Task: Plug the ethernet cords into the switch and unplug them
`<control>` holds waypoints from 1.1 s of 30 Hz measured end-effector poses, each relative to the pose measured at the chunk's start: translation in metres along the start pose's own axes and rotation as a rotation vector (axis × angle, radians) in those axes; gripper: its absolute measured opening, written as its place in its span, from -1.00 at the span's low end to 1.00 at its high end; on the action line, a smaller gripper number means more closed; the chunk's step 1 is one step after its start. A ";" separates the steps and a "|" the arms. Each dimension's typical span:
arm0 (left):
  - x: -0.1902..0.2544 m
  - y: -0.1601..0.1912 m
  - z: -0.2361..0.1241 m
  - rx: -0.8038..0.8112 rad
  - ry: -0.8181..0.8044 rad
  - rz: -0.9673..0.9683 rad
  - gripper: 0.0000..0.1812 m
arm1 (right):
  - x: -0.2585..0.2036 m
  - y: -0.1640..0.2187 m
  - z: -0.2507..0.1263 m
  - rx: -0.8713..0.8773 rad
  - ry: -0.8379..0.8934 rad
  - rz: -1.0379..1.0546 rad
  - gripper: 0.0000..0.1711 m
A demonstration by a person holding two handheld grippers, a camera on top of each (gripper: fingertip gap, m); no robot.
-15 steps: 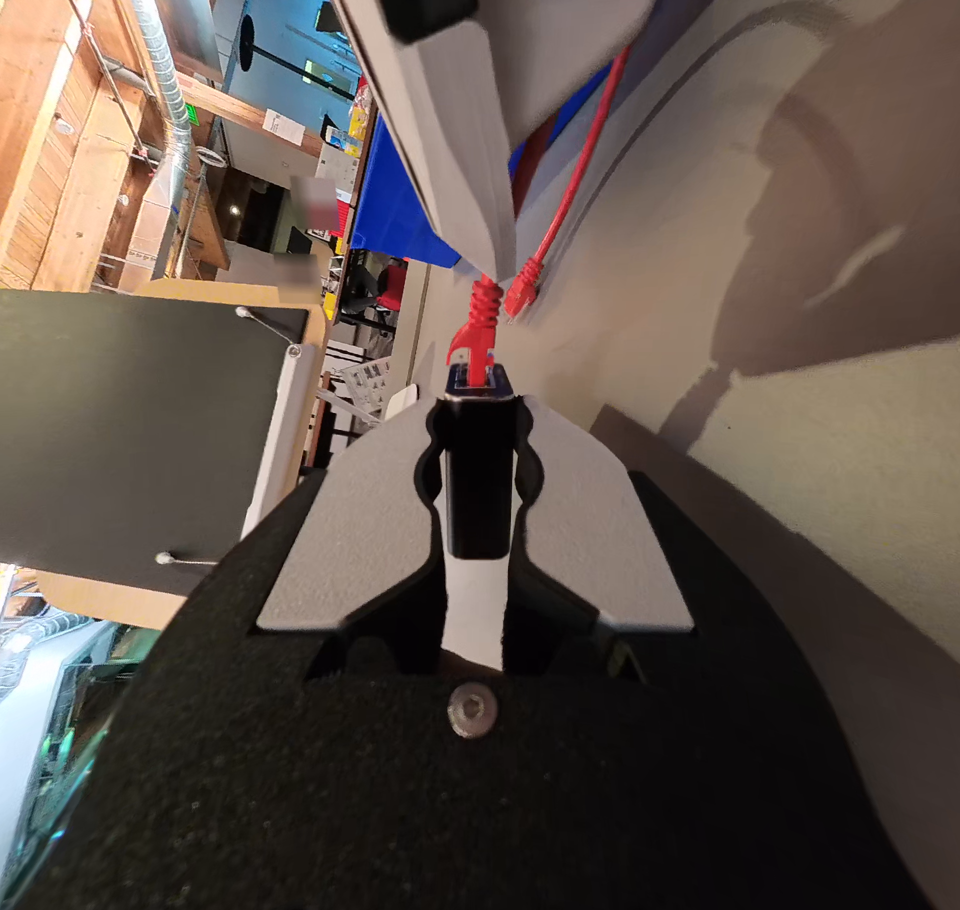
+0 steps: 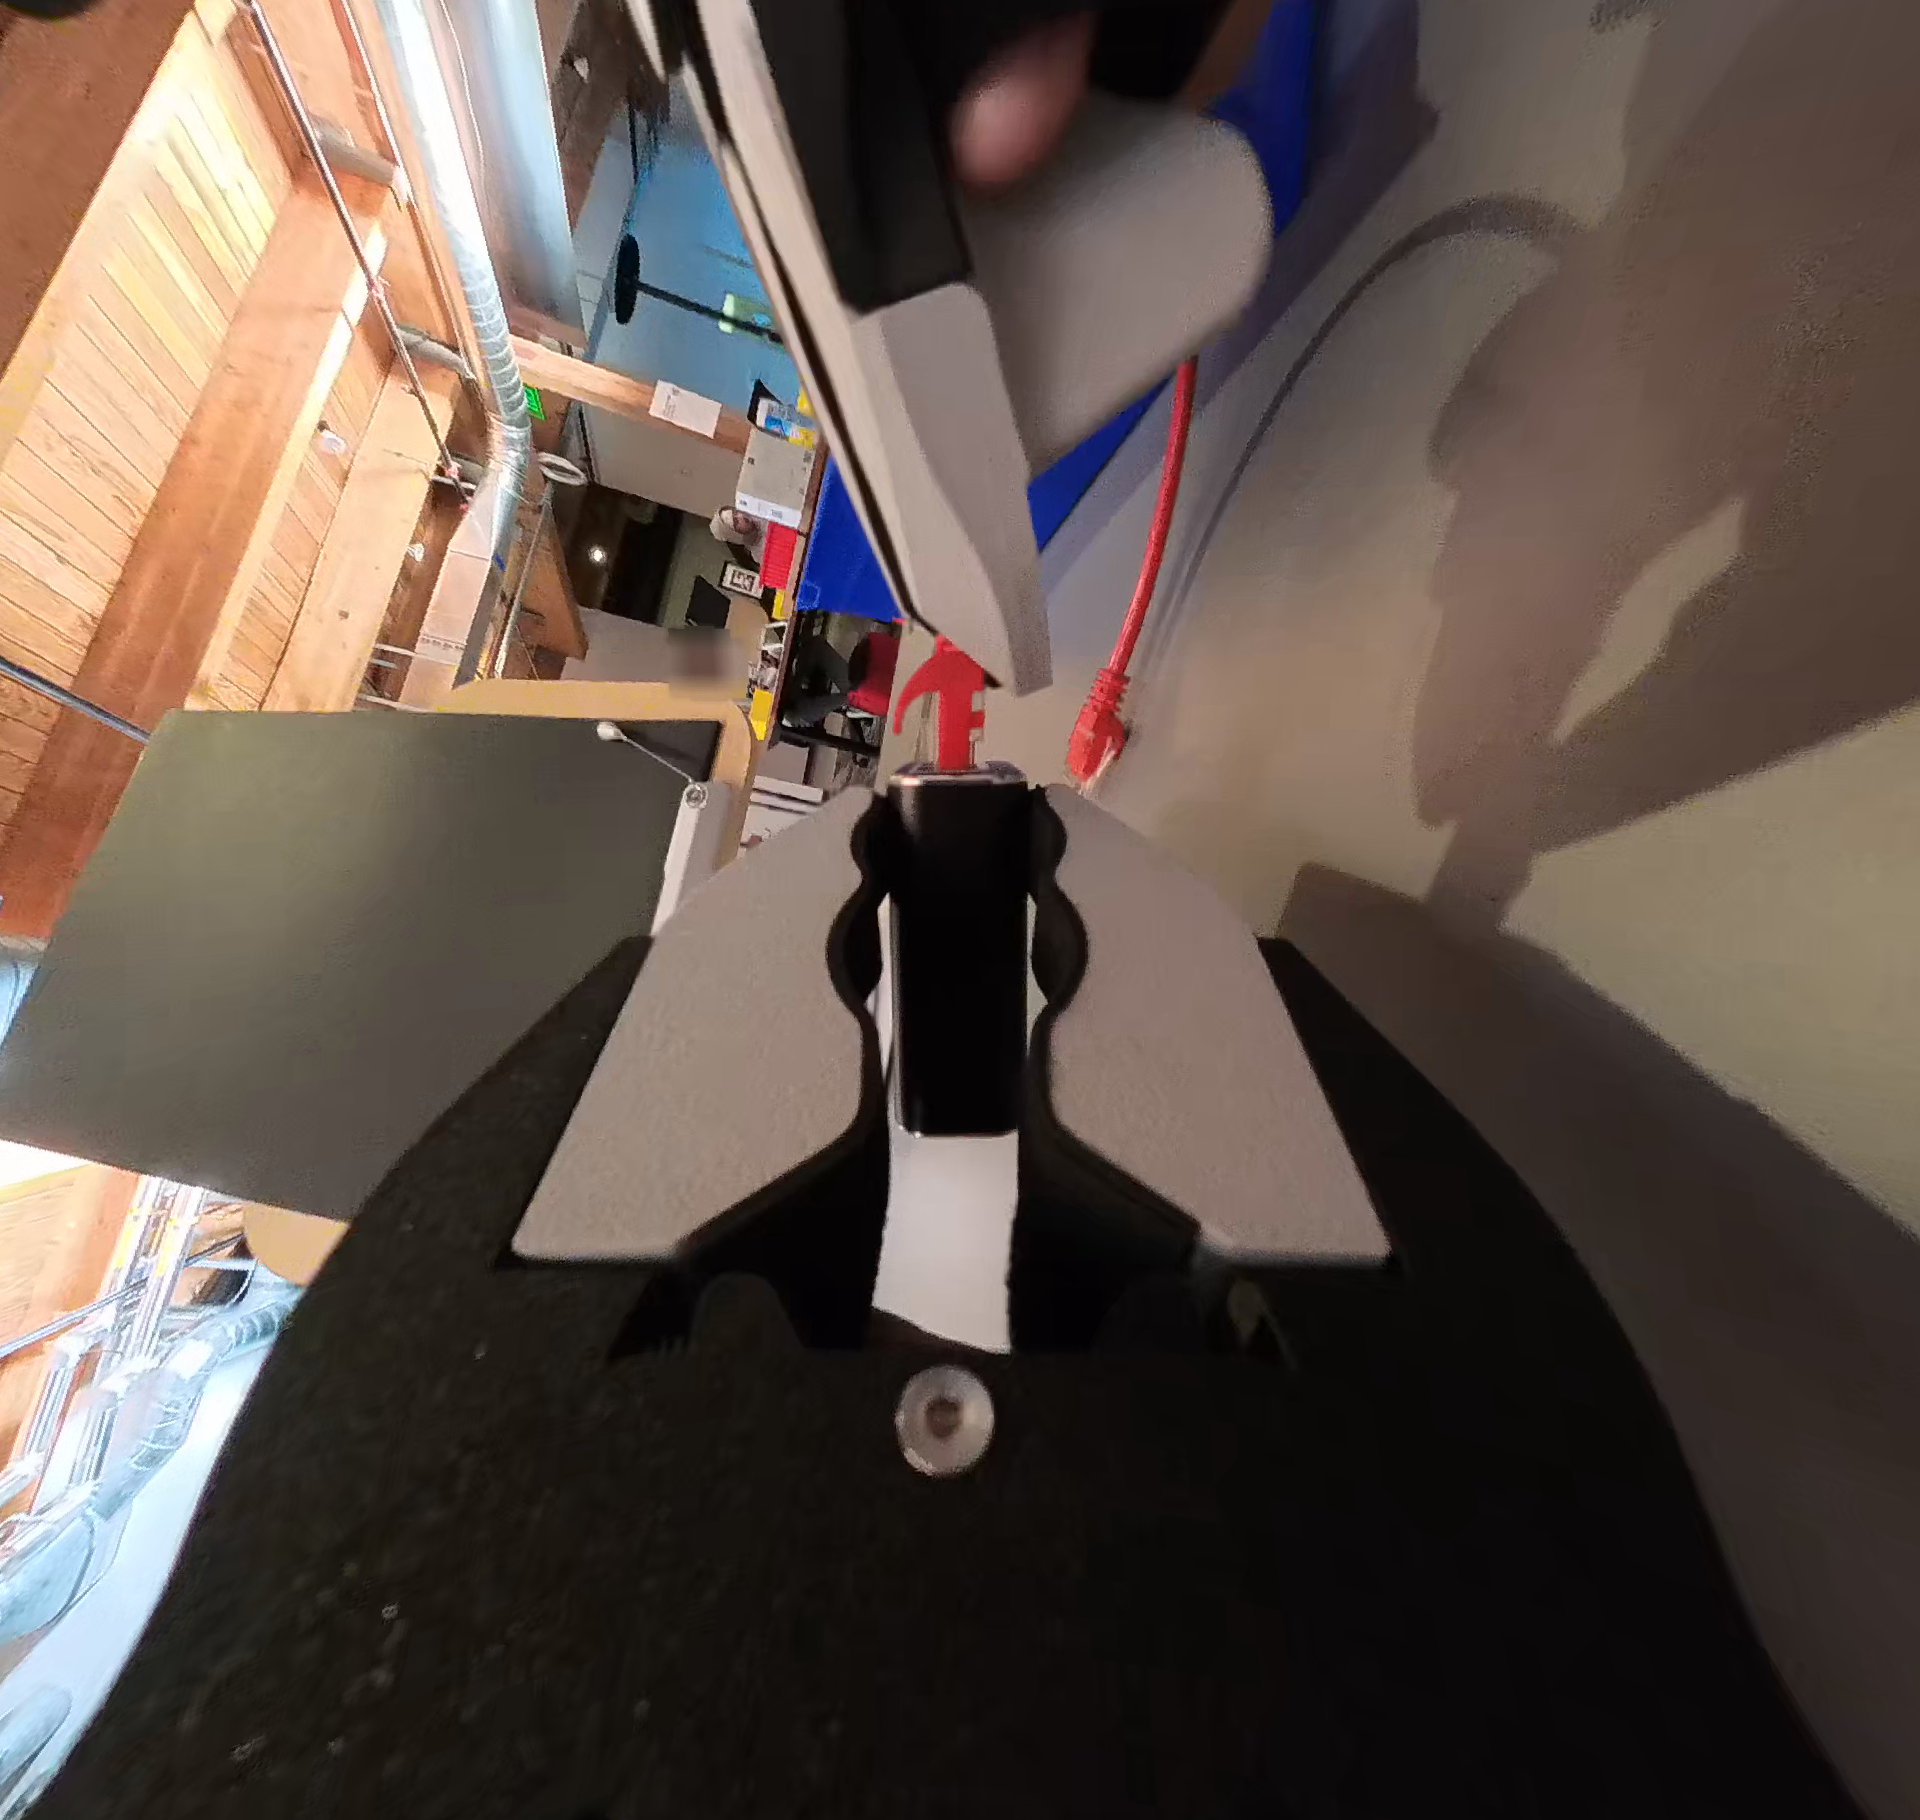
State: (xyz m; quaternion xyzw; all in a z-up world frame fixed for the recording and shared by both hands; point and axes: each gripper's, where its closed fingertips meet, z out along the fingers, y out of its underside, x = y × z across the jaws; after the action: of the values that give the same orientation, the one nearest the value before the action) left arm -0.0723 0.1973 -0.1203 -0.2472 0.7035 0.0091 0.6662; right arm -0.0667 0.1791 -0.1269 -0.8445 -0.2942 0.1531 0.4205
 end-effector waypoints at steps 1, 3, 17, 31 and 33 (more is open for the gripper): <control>-0.001 0.002 0.000 -0.010 -0.007 0.003 -0.74 | 0.000 -0.001 0.001 0.012 0.005 -0.003 -0.88; -0.002 0.004 0.000 -0.003 -0.015 -0.003 -0.73 | -0.002 -0.003 0.002 0.036 -0.002 0.002 -0.88; 0.005 0.028 0.009 -0.119 0.037 -0.108 -0.71 | -0.012 -0.006 0.006 -0.040 0.058 -0.013 -0.89; 0.004 0.023 0.015 -0.192 0.002 -0.012 -0.71 | -0.005 0.004 0.003 -0.037 0.019 -0.023 -0.89; 0.005 0.028 0.018 -0.213 0.008 -0.018 -0.72 | -0.006 0.004 0.003 -0.046 0.031 -0.038 -0.89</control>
State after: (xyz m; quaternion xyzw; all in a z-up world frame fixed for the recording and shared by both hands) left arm -0.0658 0.2258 -0.1360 -0.3229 0.6991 0.0770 0.6333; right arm -0.0717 0.1758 -0.1318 -0.8504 -0.3071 0.1250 0.4085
